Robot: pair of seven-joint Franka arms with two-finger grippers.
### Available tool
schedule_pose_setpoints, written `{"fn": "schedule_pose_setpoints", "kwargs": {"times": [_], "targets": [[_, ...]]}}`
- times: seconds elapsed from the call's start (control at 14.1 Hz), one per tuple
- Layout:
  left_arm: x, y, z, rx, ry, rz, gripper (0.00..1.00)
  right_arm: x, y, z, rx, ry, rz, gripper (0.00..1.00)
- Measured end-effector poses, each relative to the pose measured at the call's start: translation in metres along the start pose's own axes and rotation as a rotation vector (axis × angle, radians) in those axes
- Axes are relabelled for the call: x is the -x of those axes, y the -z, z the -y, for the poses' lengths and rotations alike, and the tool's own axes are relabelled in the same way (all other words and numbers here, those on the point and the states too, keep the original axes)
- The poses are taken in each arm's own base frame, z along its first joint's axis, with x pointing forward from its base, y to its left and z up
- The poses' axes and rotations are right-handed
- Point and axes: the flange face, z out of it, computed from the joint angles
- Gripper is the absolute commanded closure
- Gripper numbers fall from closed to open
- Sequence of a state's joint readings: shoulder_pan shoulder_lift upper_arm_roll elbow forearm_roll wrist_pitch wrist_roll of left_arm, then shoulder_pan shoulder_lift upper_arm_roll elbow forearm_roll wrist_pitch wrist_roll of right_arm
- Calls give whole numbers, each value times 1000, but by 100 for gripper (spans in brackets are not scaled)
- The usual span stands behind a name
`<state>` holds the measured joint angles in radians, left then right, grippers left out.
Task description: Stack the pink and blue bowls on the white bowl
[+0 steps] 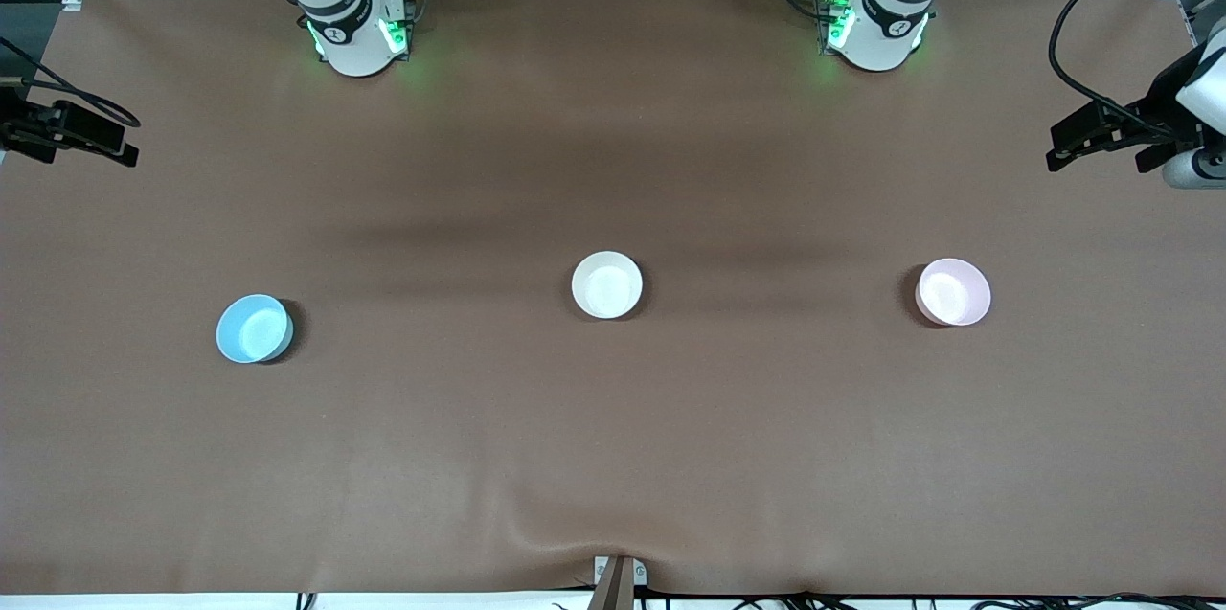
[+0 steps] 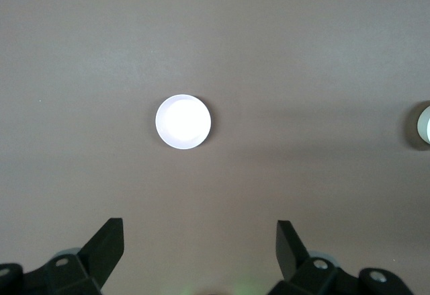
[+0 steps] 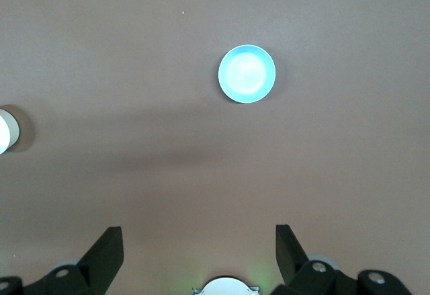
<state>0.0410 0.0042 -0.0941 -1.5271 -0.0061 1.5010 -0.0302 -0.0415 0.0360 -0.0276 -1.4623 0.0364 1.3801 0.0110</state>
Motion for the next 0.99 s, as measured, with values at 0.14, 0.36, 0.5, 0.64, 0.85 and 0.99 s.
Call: {"fn": "schedule_pose_setpoints", "kwargs": {"times": [0.14,0.36,0.5,0.64,0.85,0.99], "targets": [[0,0,-1,0,-2,0,0,0,0,0,0,0,0,0],[0,0,-1,0,-2,1,0,0,0,0,0,0,0,0],[0,-1,1,0,2,3,0,0,0,0,0,0,0,0],[-1,-5,4,5,4,14,0,0,0,0,0,0,0,0],[-8,-27,8,8,1,60,0,0,0,0,0,0,0,0],[-20,-50,14,-7,-2,99,0,0,0,0,0,0,0,0]]}}
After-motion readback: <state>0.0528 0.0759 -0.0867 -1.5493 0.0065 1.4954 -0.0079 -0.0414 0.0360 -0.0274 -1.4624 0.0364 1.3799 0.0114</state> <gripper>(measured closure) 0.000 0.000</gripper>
